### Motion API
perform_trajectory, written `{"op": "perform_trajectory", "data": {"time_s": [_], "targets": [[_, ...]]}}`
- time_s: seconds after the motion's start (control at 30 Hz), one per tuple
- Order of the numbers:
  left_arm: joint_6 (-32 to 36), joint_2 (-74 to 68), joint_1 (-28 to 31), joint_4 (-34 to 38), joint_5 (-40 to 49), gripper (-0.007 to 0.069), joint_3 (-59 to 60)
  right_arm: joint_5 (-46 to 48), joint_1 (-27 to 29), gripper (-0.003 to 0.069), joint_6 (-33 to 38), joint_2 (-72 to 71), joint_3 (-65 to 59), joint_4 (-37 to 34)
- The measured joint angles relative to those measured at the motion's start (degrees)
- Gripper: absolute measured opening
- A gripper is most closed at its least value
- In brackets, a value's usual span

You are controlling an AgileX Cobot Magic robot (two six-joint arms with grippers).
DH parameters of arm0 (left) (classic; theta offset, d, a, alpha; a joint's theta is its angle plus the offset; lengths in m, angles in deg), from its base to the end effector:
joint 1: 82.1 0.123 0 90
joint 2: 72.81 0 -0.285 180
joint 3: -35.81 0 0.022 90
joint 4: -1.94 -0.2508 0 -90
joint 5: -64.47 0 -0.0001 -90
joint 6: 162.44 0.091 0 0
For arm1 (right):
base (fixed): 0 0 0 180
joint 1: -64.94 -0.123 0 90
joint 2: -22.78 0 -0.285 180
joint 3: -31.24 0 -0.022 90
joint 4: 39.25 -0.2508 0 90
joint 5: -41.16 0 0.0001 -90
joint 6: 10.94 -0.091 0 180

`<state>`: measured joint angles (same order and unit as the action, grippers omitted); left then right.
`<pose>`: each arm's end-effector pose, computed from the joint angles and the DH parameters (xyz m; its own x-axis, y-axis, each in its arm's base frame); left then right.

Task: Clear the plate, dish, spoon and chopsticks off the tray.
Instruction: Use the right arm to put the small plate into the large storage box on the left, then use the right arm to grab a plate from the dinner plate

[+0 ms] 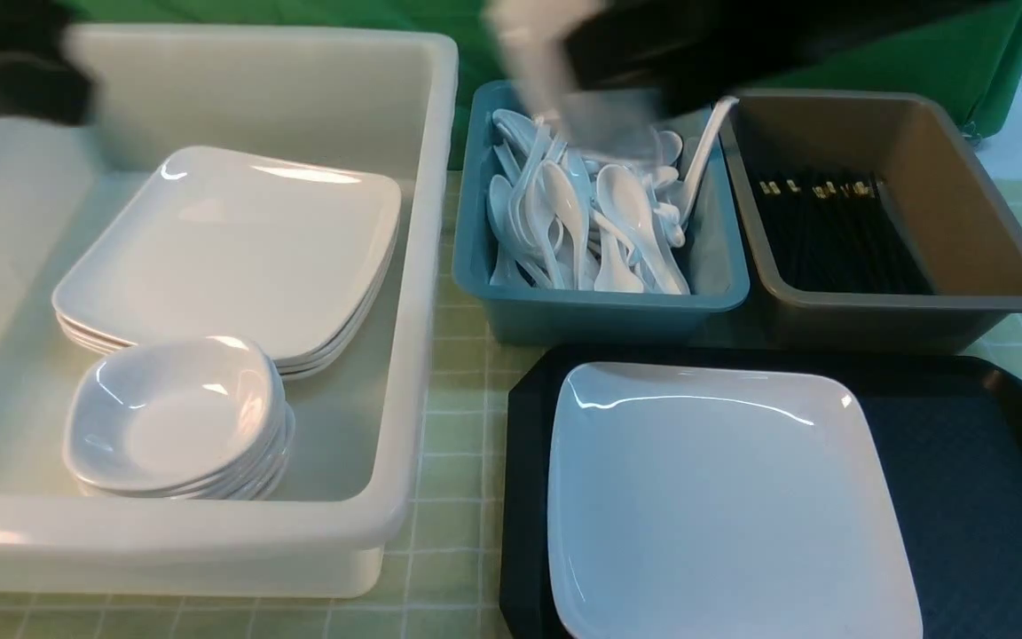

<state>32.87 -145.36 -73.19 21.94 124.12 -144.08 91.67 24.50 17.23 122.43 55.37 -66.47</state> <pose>0.2148 0.0065 0.4338 -0.6361 -0.0173 -0.7714 0.1276 0.9836 -0.1273 0.2506 0.2558 0.4419 -0.2594 -0.4357 -0.8619 -0.8920 0.4502 0.0408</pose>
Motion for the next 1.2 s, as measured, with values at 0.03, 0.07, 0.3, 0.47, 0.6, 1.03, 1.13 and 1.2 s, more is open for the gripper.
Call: {"op": "perform_trajectory", "data": {"time_s": [0.03,0.07,0.3,0.47,0.6,1.03,1.13,1.2], "targets": [[-0.35,1.54,1.93,0.00,0.05,-0.0016,1.06,-0.06,-1.79,0.0027,0.00,2.82,1.70,0.00],[-1.21,3.75,5.96,0.00,-0.16,-0.0016,3.57,-0.06,-4.24,0.0027,0.00,7.18,5.79,0.15],[-2.77,11.99,12.92,1.16,-4.75,-0.0016,13.45,1.23,-12.45,0.0027,-1.53,30.76,26.04,3.97],[-1.95,12.84,12.92,1.38,-4.75,-0.0016,15.24,3.98,-14.95,0.0031,-1.53,39.65,33.63,8.00],[-1.82,12.84,12.92,2.48,-5.36,-0.0016,15.27,4.17,-15.91,0.0080,-1.53,42.03,34.88,9.97],[-0.34,12.84,12.92,4.72,-5.99,-0.0016,15.27,8.53,-16.61,0.0453,-5.10,38.74,35.13,10.67],[-0.22,12.84,12.92,5.25,-5.99,-0.0016,15.27,11.88,-16.16,0.0448,-6.24,33.96,35.17,12.65],[0.52,12.84,12.56,6.72,-5.99,-0.0016,15.27,15.32,-15.60,0.0416,-7.74,30.36,35.18,16.16]]}}
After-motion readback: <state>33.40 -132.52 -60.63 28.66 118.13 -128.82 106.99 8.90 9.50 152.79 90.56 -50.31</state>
